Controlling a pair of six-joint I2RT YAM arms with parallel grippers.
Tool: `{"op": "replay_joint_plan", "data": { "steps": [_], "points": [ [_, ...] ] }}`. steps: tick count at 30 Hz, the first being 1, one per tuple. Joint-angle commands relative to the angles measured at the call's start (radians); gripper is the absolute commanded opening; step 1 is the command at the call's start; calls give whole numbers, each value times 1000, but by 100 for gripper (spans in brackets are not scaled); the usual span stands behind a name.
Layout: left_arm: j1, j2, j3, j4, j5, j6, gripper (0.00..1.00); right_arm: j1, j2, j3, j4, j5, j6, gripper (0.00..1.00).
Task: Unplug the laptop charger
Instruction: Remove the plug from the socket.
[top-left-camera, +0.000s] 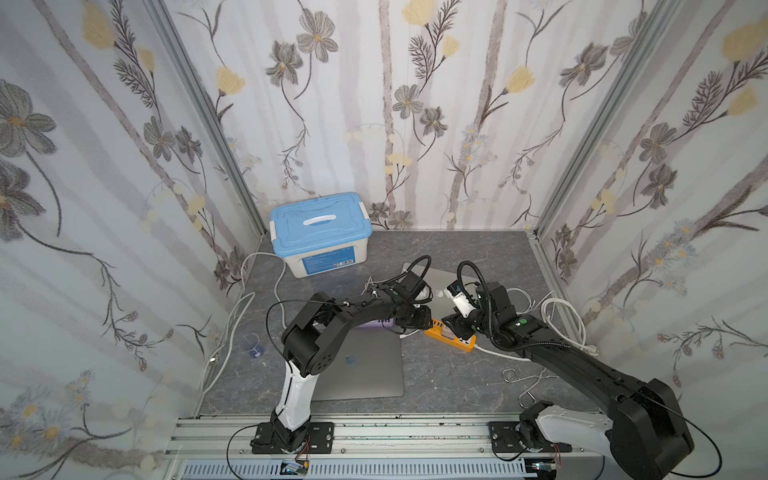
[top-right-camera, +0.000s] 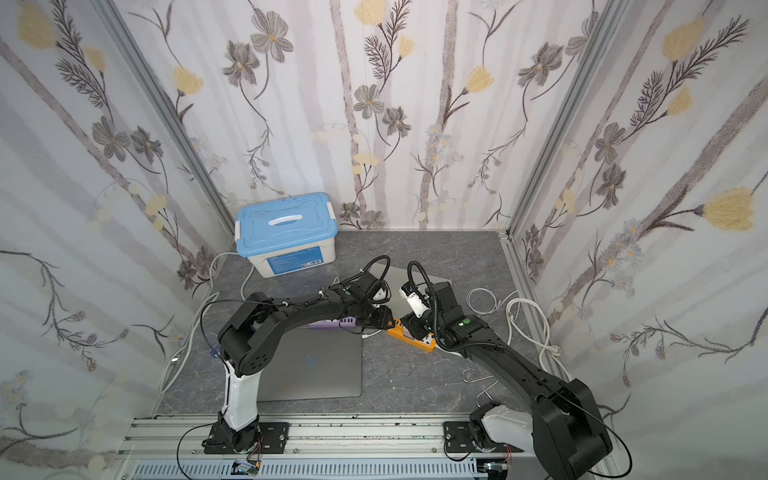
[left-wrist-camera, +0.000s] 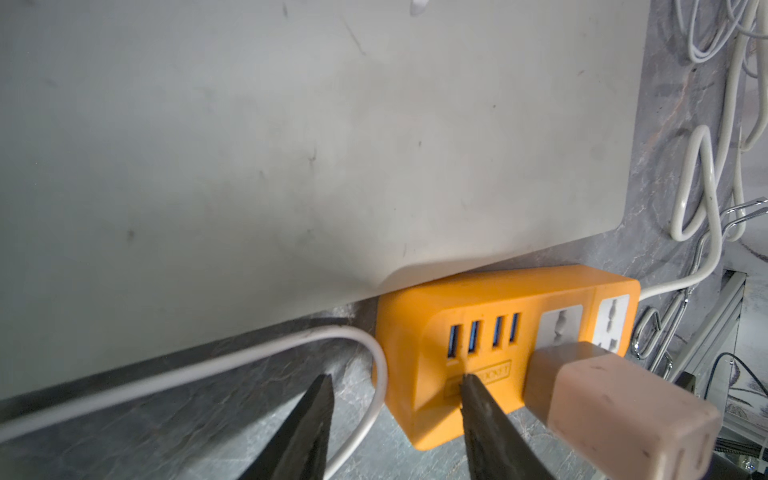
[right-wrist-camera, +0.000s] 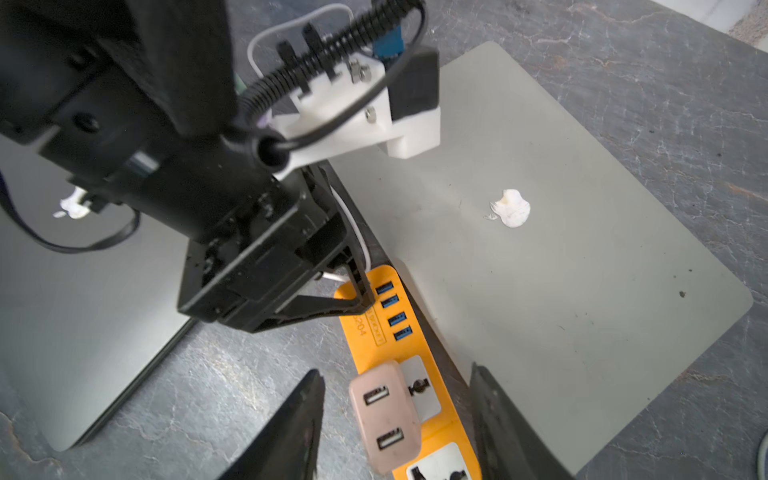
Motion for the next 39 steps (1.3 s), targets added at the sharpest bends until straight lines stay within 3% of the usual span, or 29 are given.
{"op": "replay_joint_plan", "data": {
  "steps": [1,4,12,17,20,39],
  "points": [
    [1,6,-7,-25,16,10,52,2,14,35,-12,18,-129,54],
    [0,6,-6,-39,26,21,52,5,22,38,-49,-5,-280,52],
    [2,11,-15,-11,33,2,52,3,-24,2,-58,-122,-415,47],
    [3,18,-22,-8,37,0,52,4,15,7,-100,-171,-427,44],
    [3,16,-27,-4,37,0,52,3,56,7,-95,-105,-407,42],
    [13,12,-53,14,43,-1,52,-39,131,33,-69,-73,-368,47]
  ]
}}
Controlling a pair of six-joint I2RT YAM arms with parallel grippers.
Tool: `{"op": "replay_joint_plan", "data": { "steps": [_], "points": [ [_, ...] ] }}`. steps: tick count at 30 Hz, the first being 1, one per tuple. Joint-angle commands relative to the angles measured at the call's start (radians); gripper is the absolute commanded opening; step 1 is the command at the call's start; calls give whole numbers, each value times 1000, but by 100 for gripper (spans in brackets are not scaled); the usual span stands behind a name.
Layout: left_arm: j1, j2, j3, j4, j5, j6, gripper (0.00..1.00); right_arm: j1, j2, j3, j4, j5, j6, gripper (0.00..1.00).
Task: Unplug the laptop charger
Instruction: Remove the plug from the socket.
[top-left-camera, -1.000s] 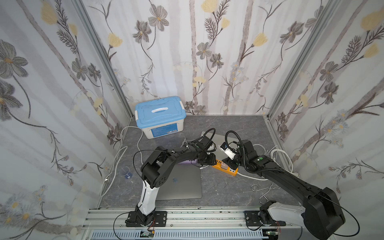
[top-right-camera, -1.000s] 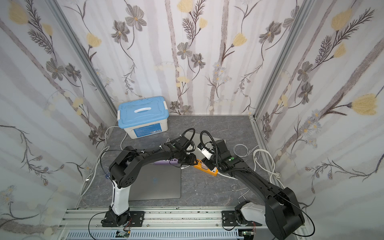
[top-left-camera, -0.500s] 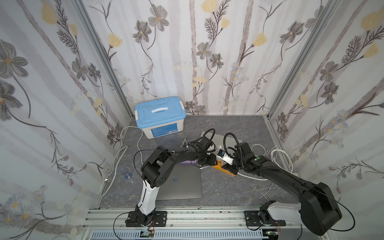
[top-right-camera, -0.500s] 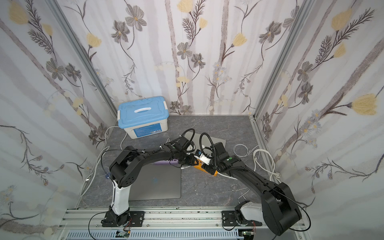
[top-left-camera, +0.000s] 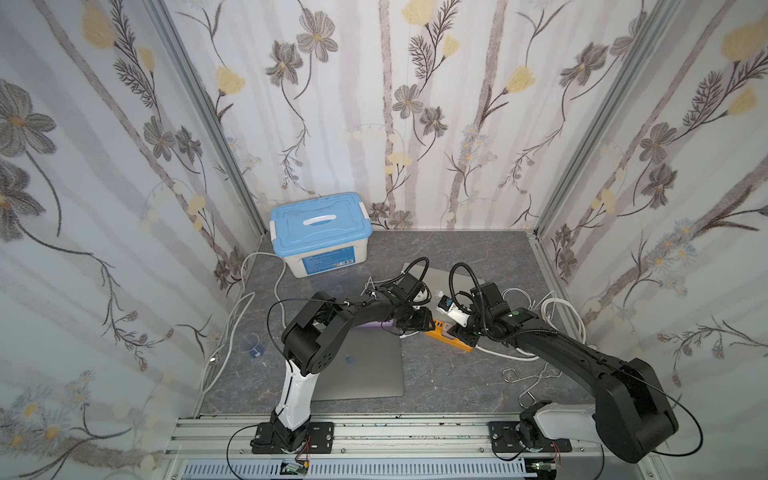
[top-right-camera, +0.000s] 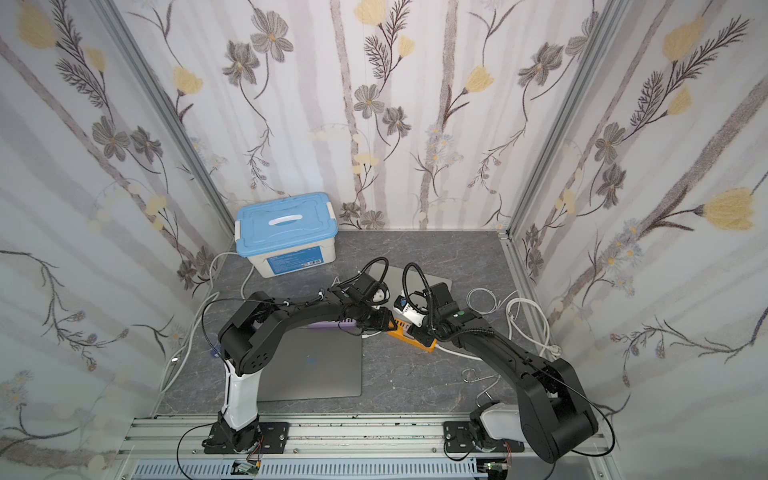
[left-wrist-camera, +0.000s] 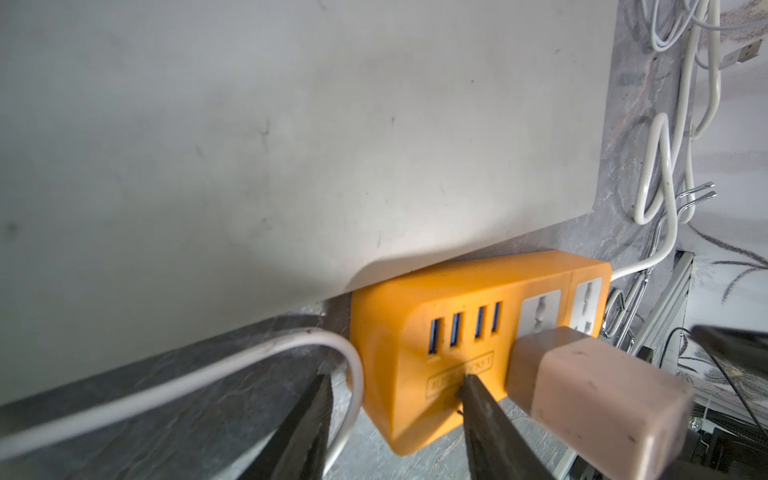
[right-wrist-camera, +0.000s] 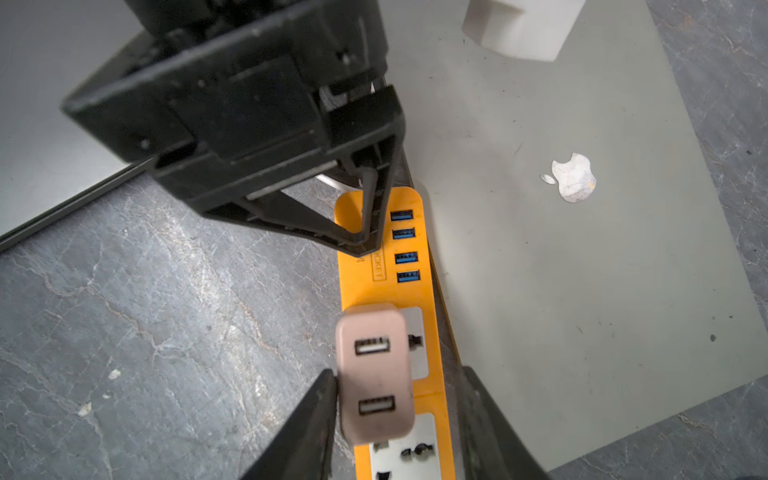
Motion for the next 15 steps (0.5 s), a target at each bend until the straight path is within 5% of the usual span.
{"op": "replay_joint_plan", "data": {
  "steps": [1,5,15],
  "points": [
    [2,4,-11,-60,-43,4,52,-1,23,17,41,-25,2,46],
    [4,4,-15,-56,-44,4,52,-1,54,24,30,-58,-6,45],
    [5,13,-16,-58,-43,-3,52,-2,75,38,1,-82,-18,19]
  ]
}}
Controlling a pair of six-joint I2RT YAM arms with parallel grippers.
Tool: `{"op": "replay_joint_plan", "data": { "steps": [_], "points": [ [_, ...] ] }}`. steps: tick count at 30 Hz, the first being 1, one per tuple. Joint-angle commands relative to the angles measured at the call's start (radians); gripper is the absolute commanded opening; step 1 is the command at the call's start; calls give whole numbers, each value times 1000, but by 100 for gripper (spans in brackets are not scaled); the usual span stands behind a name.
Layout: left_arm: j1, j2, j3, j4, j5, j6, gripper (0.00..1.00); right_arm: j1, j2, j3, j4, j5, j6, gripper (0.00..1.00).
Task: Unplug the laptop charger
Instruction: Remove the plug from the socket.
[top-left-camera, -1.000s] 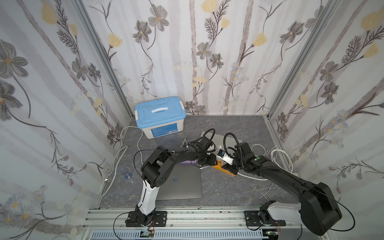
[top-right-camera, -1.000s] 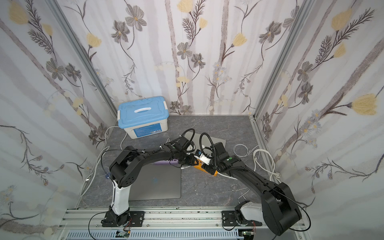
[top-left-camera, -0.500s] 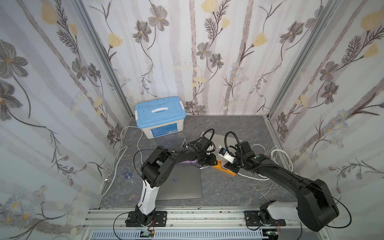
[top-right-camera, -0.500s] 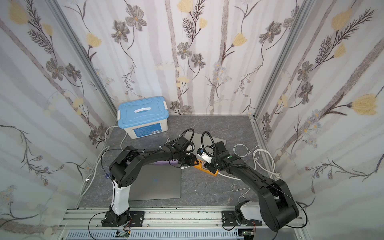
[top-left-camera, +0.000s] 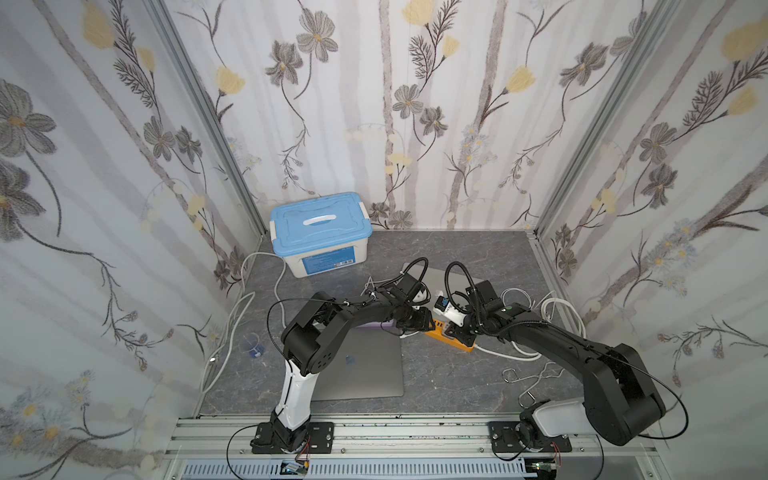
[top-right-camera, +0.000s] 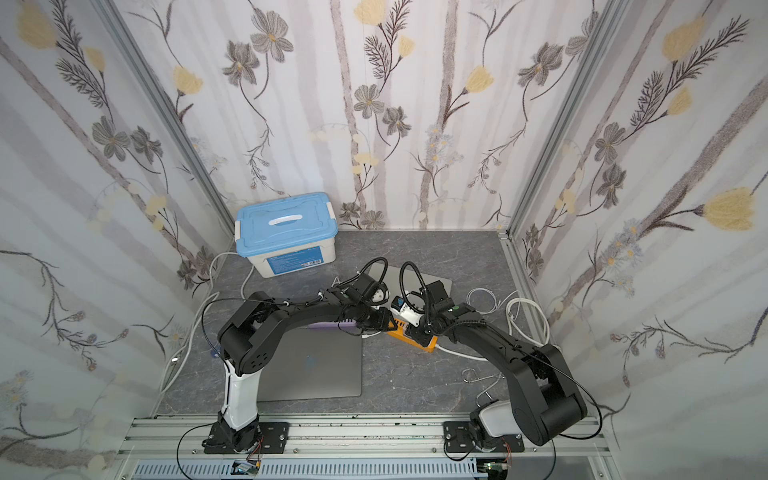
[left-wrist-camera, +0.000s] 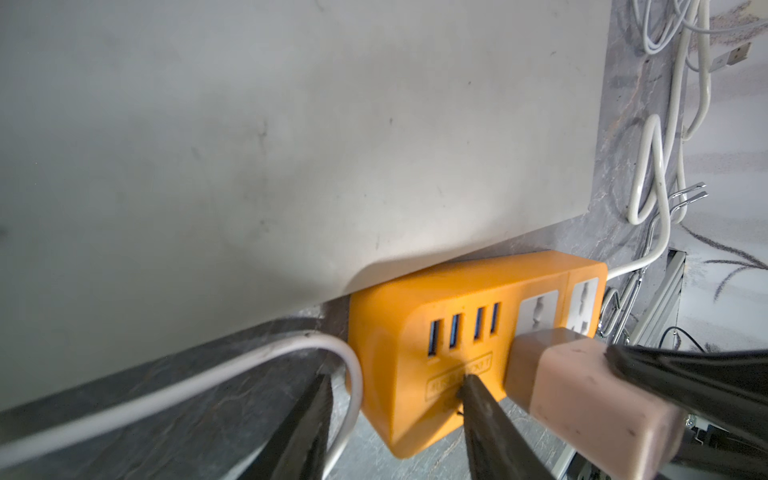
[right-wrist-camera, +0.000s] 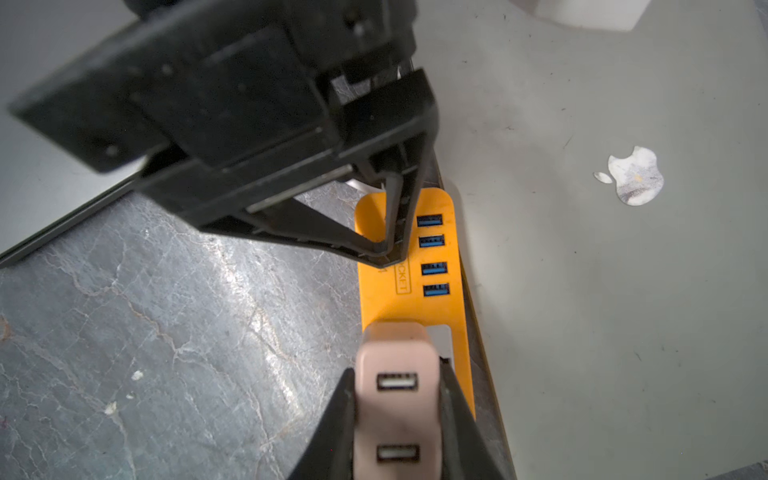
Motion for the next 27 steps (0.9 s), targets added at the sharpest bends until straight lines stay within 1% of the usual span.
{"op": "replay_joint_plan", "data": {
  "steps": [1,7,15,21,24,27],
  "points": [
    [3,15,-3,-81,-52,-1,52,0,-10,4,22,-21,-24,19],
    [3,29,-1,-85,-46,-6,52,1,-77,-17,44,6,-23,15],
    [3,35,2,-86,-43,-9,52,-11,-126,-23,54,22,-17,14],
    [3,33,20,-98,-42,-2,53,-78,-194,3,46,41,17,14],
    [3,30,35,-103,-38,4,53,-110,-243,9,48,79,34,15],
    [3,27,56,-104,-31,9,53,-127,-276,16,48,169,57,16]
  ]
}}
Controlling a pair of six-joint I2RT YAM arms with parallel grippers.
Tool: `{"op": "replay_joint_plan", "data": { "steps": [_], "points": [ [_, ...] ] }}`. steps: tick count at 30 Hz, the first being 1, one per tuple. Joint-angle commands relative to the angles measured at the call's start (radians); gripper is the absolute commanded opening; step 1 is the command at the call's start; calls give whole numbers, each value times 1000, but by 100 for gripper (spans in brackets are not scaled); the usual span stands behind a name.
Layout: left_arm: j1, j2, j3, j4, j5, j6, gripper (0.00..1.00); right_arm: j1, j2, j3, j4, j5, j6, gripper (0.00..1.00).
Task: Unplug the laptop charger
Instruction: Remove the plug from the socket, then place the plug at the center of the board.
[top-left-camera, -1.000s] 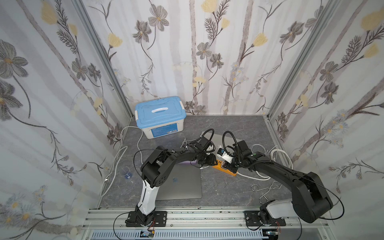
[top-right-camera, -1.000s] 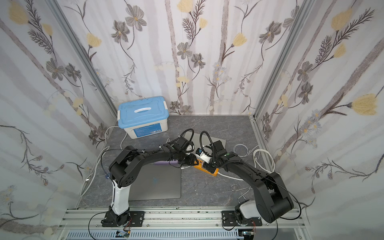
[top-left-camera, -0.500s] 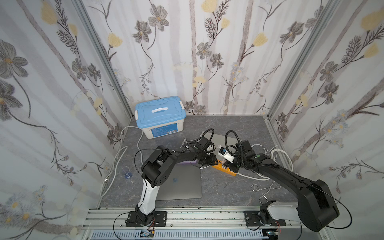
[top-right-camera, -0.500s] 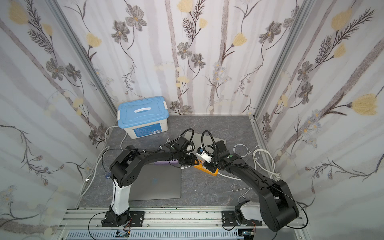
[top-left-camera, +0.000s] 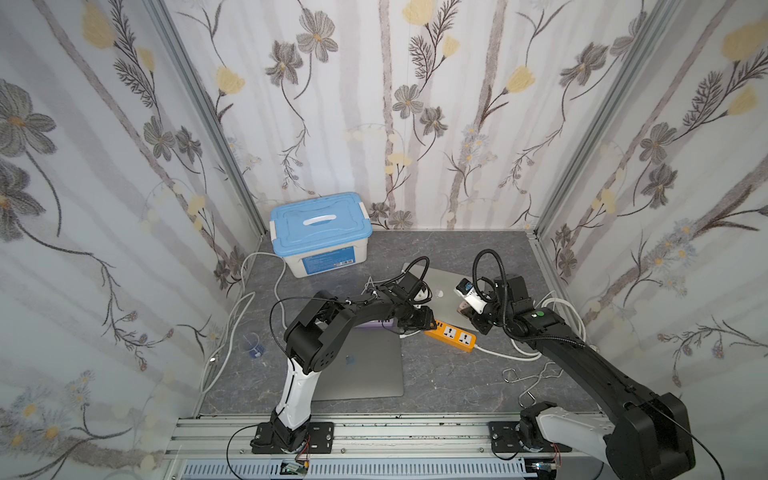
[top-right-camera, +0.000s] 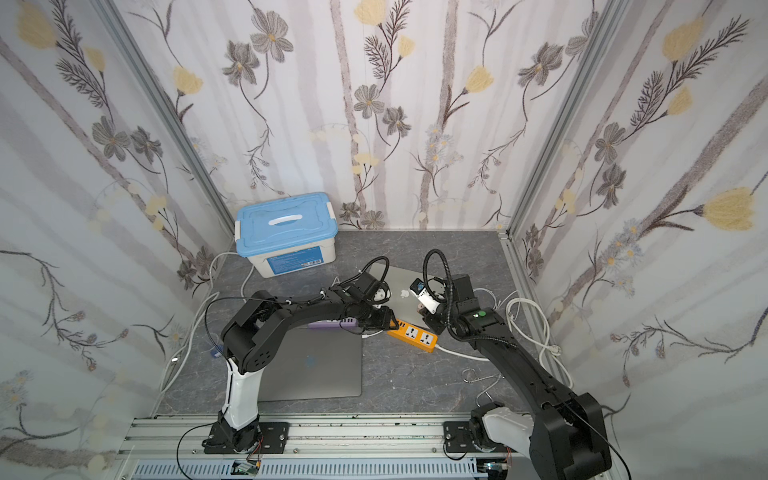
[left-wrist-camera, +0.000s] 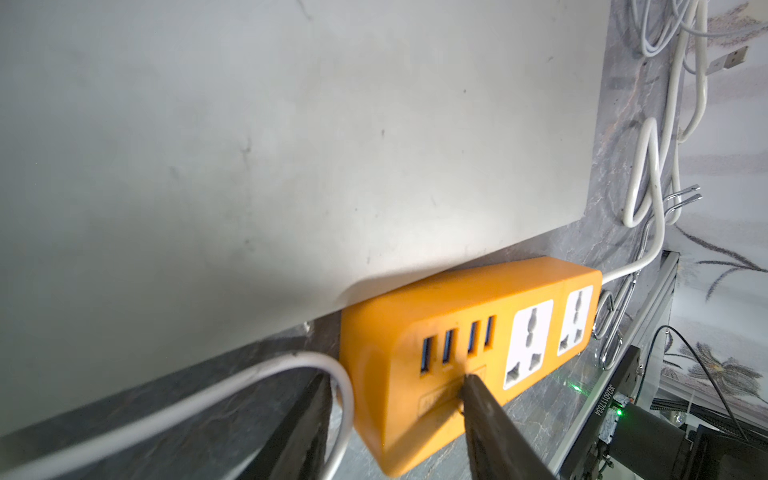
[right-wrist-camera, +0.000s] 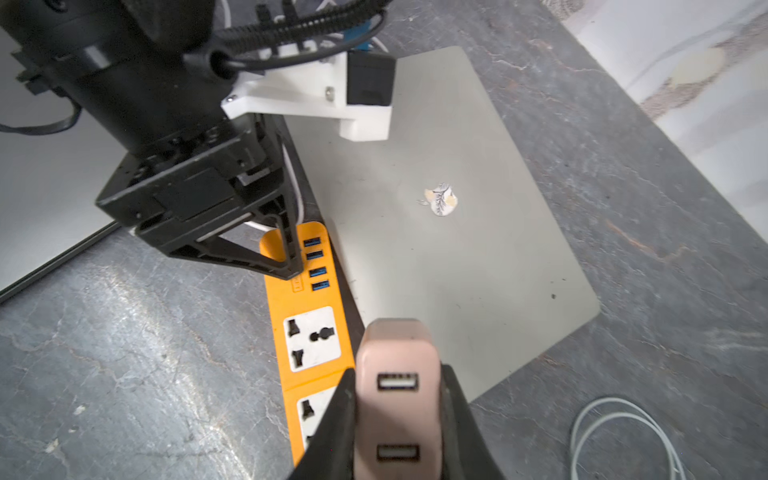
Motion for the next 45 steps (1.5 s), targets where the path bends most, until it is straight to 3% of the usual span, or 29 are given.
{"op": "replay_joint_plan", "data": {
  "steps": [1,10,25,45],
  "points": [
    [-1,4,19,-72,-37,15,53,-18,-25,14,38,98,29,16],
    [-2,-51,70,-65,-5,41,53,-77,-51,9,54,193,73,16],
    [-4,-243,17,-68,-7,75,53,-149,110,27,-55,578,254,18],
    [52,-460,-118,-139,-95,82,54,-94,397,49,27,677,401,21]
  ]
}}
